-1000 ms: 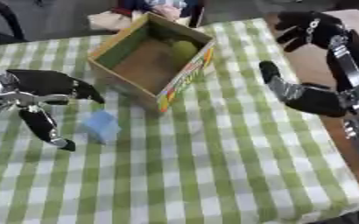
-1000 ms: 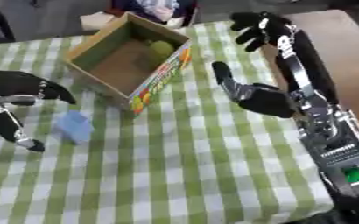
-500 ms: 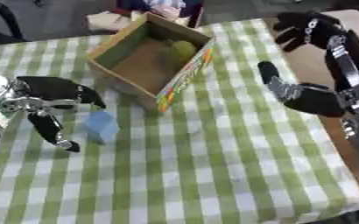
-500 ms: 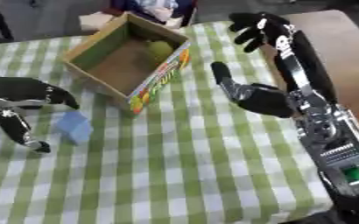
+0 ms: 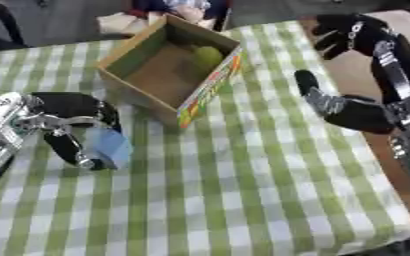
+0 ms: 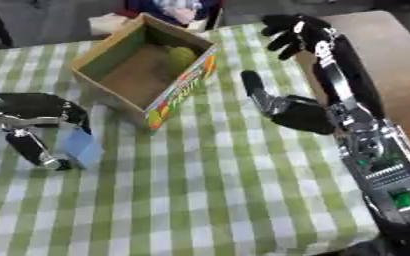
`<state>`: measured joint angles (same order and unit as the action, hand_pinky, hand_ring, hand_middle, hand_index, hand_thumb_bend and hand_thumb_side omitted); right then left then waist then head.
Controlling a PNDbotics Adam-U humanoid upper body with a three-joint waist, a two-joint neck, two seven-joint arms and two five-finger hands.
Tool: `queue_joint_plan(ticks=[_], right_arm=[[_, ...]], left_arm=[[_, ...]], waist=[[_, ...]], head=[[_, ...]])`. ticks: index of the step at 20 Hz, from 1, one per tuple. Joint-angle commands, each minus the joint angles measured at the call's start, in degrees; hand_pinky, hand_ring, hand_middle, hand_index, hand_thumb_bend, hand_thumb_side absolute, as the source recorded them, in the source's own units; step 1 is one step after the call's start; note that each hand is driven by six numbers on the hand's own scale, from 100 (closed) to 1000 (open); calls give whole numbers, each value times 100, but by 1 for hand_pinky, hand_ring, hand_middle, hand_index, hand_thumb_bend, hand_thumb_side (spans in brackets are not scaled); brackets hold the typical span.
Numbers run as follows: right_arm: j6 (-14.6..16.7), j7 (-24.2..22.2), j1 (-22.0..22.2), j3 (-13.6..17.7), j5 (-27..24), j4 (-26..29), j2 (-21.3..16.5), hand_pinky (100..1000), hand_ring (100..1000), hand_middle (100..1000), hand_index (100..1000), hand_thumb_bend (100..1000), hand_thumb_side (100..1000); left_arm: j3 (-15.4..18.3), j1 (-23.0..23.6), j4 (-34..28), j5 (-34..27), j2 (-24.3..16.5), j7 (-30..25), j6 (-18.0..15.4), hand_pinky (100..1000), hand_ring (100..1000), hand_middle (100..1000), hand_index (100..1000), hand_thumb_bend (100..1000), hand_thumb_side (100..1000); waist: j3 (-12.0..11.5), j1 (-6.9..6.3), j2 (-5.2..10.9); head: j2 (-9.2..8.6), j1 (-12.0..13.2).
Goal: Pick up objects on the table and place them in the box.
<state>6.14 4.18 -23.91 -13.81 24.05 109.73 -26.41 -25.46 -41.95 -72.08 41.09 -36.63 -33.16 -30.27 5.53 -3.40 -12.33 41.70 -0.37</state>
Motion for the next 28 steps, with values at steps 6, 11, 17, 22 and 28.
queue_joint_plan(ticks=[6, 11, 17, 22, 28], right_arm=[[18, 6, -45, 55, -26, 1, -62, 579, 660, 703, 855, 264, 379], [23, 4, -37, 48, -32, -10, -57, 580, 661, 703, 855, 262, 379], [35, -28, -40, 14, -54, -21, -34, 580, 661, 703, 855, 258, 380], [50, -73, -75, -27, -78, -19, 8, 580, 661, 702, 855, 254, 380], [50, -94, -83, -34, -93, -18, 22, 580, 661, 702, 855, 252, 381]], left_arm=[[503, -77, -743, -471, -359, 358, 127, 689, 628, 507, 589, 409, 317], [961, -406, -898, -345, -270, 636, 547, 695, 636, 523, 608, 413, 328], [1187, -1184, -135, 203, 335, 1020, 995, 700, 655, 558, 648, 418, 367], [1381, -1663, 656, 691, 875, 1416, 1411, 710, 695, 640, 723, 492, 436], [1734, -1797, 1218, 1289, 1077, 2010, 2006, 764, 818, 870, 941, 767, 649]], waist=[[-15, -9, 91], [-30, -12, 119], [36, -6, 143], [128, 18, 131], [170, 33, 119]], head=[[-55, -43], [-56, -99], [-56, -63], [-61, 14], [-66, 26]])
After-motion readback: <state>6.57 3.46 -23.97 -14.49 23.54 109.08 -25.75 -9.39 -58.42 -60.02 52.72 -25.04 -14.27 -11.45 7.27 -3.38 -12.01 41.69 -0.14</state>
